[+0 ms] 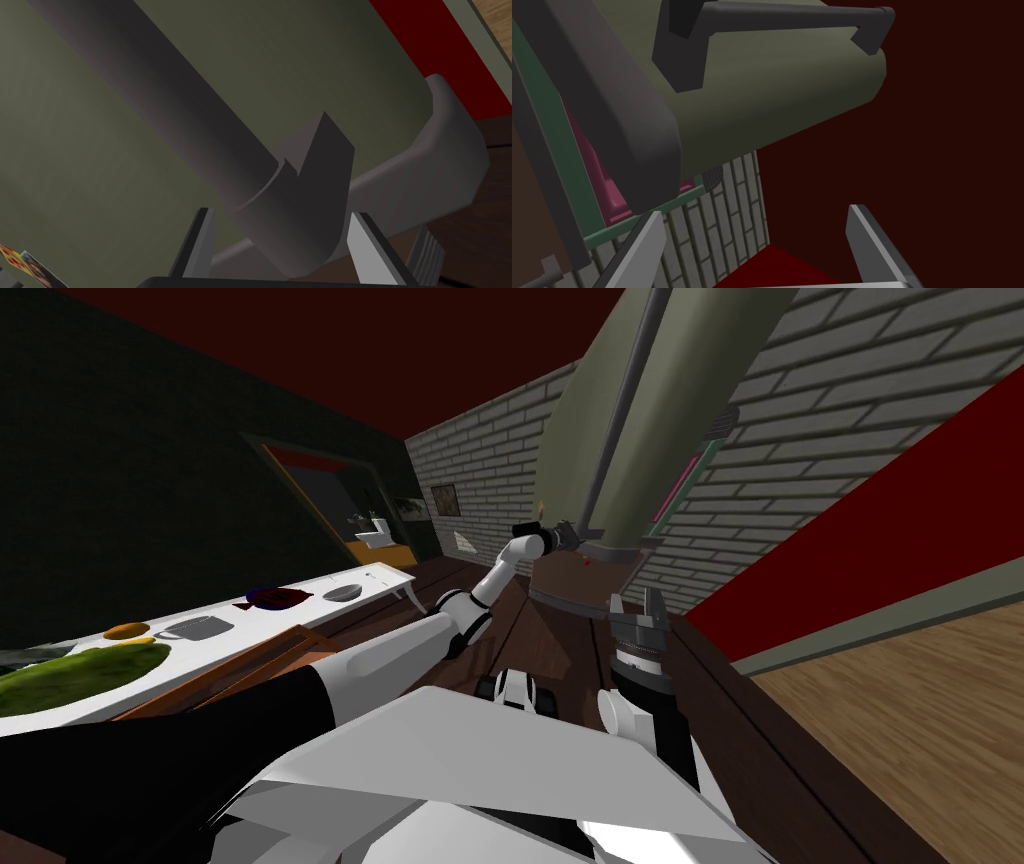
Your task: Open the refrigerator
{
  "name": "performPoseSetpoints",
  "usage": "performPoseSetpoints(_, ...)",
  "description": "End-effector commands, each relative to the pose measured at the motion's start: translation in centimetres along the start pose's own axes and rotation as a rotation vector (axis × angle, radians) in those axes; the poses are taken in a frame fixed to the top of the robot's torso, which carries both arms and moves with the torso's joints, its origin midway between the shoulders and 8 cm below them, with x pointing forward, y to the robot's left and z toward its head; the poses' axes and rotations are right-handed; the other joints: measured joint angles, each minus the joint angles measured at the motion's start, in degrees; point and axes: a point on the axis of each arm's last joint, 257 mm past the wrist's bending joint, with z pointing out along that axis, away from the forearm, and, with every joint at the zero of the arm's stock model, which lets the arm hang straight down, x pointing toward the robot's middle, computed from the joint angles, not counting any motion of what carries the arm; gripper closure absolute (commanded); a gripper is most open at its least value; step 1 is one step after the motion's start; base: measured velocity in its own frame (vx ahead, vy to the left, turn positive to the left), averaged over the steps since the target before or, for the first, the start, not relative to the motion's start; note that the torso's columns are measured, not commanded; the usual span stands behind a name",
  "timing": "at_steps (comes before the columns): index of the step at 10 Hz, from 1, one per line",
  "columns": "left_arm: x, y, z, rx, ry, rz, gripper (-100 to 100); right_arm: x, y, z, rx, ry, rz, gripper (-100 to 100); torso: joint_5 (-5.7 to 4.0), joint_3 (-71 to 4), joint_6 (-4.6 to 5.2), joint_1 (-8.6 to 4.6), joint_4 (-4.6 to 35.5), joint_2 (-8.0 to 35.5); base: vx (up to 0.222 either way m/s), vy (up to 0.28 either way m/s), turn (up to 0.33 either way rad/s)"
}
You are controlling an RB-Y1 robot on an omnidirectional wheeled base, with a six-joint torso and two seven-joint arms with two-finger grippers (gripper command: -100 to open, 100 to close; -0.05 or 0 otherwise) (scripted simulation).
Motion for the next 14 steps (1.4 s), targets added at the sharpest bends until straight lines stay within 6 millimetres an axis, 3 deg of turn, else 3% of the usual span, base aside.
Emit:
performPoseSetpoints(1, 1.5, 0.4, -0.1, -0.011, 0.034, 0.0, 100, 0.0, 0.0, 0.0, 0.0, 0.0, 0.0, 0, 0.02, -0.02, -0.06, -0.05, -0.02, 0.02, 0.037, 0.238, -0.025)
performPoseSetpoints(4, 2.4, 1.3, -0.1, -0.03, 0.053, -0.002, 100, 0.0, 0.0, 0.0, 0.0, 0.0, 0.0, 0, 0.04, 0.05, -0.01, 0.17, -0.02, 0.05, 0.045, 0.254, -0.03)
performPoseSetpoints(5, 3.2, 2.7, 0.2, -0.054, 0.043, 0.006, -100, 0.0, 0.0, 0.0, 0.0, 0.0, 0.0, 0, 0.06, 0.03, -0.06, 0.09, -0.03, 0.08, 0.034, 0.133, -0.047)
performPoseSetpoints(7, 4.3, 3.2, 0.3, -0.061, 0.039, 0.017, -100, 0.0, 0.0, 0.0, 0.0, 0.0, 0.0, 0, -0.32, 0.28, 0.2, -0.77, -0.1, 0.32, 0.051, 0.004, -0.016)
performPoseSetpoints(14, 7.2, 4.2, 0.4, -0.061, 0.022, 0.01, -100, 0.0, 0.0, 0.0, 0.0, 0.0, 0.0, 0, -0.09, 0.42, 0.18, -0.04, -0.02, 0.52, 0.041, 0.025, -0.033)
